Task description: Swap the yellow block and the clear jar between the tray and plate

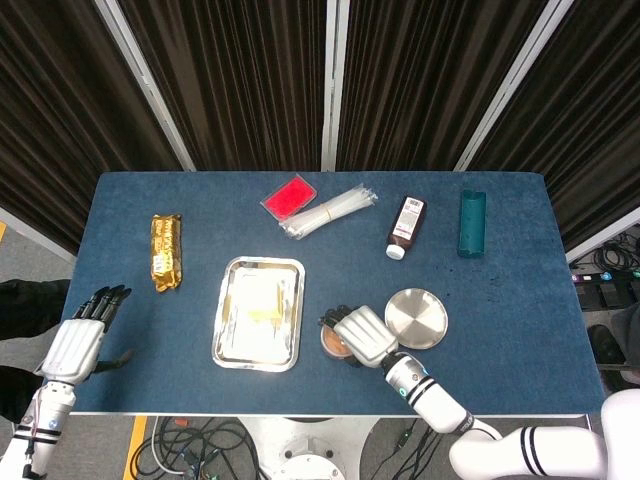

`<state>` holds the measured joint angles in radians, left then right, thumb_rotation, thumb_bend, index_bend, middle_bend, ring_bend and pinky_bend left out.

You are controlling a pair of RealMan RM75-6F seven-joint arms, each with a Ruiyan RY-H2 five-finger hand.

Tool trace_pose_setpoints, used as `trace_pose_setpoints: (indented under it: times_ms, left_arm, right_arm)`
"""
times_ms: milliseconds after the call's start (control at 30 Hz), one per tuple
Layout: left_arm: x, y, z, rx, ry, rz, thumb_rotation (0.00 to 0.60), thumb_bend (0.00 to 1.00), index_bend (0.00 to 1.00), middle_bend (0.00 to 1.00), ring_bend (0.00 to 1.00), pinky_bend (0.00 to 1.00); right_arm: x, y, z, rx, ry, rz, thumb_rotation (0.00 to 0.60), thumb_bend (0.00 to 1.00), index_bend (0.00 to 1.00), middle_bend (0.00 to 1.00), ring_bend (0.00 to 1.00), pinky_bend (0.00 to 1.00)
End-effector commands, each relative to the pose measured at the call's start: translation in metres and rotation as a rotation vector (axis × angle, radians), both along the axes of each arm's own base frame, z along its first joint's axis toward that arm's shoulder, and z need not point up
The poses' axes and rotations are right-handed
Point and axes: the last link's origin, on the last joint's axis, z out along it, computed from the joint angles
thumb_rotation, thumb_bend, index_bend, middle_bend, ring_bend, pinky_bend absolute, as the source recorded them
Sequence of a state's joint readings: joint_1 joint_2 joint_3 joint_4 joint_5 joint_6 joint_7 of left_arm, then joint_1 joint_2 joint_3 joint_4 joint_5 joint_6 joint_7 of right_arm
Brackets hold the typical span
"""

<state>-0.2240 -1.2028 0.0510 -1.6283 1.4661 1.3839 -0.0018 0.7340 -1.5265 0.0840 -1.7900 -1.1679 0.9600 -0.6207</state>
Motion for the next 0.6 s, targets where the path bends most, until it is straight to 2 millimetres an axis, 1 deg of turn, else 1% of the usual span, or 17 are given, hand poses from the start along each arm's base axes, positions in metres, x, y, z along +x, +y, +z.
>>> trace_pose_setpoints:
  times_ms: [33, 133, 167, 267, 333, 467, 600]
  left_arm:
    - [0.002, 0.0, 0.001, 0.003, -0.004, -0.005, 0.6, 0.17, 0.06, 0.04, 0.0, 0.17]
    - [0.003, 0.001, 0.001, -0.001, -0.005, -0.01, 0.6, 0.17, 0.06, 0.04, 0.0, 0.17]
    - [0.004, 0.001, 0.001, -0.002, -0.006, -0.013, 0.6, 0.17, 0.06, 0.04, 0.0, 0.17]
    - [0.006, 0.002, 0.0, 0.001, -0.01, -0.021, 0.6, 0.17, 0.06, 0.04, 0.0, 0.17]
    - [0.008, 0.003, 0.0, 0.002, -0.016, -0.026, 0.6, 0.17, 0.06, 0.04, 0.0, 0.17]
    - [0.01, 0.004, 0.0, 0.002, -0.014, -0.032, 0.6, 0.17, 0.06, 0.04, 0.0, 0.17]
    - [0.011, 0.004, 0.001, 0.005, -0.01, -0.034, 0.6, 0.17, 0.06, 0.04, 0.0, 0.17]
  right_arm:
    - [-0.013, -0.004, 0.026, -0.072, -0.009, -0.03, 0.6, 0.22, 0.39, 0.41, 0.39, 0.55]
    - [-0.034, -0.01, 0.043, -0.118, 0.017, -0.09, 0.6, 0.22, 0.39, 0.41, 0.39, 0.55]
    - [-0.045, -0.012, 0.048, -0.13, 0.032, -0.123, 0.6, 0.22, 0.39, 0.41, 0.39, 0.55]
    - [-0.069, -0.013, 0.054, -0.14, 0.071, -0.189, 0.6, 0.22, 0.39, 0.41, 0.38, 0.55]
    - [-0.082, -0.012, 0.054, -0.13, 0.091, -0.223, 0.6, 0.22, 0.39, 0.41, 0.38, 0.55]
    - [-0.098, -0.013, 0.052, -0.131, 0.102, -0.264, 0.6, 0.21, 0.38, 0.41, 0.38, 0.53]
    - [-0.103, -0.016, 0.05, -0.139, 0.082, -0.276, 0.6, 0.21, 0.37, 0.41, 0.38, 0.51]
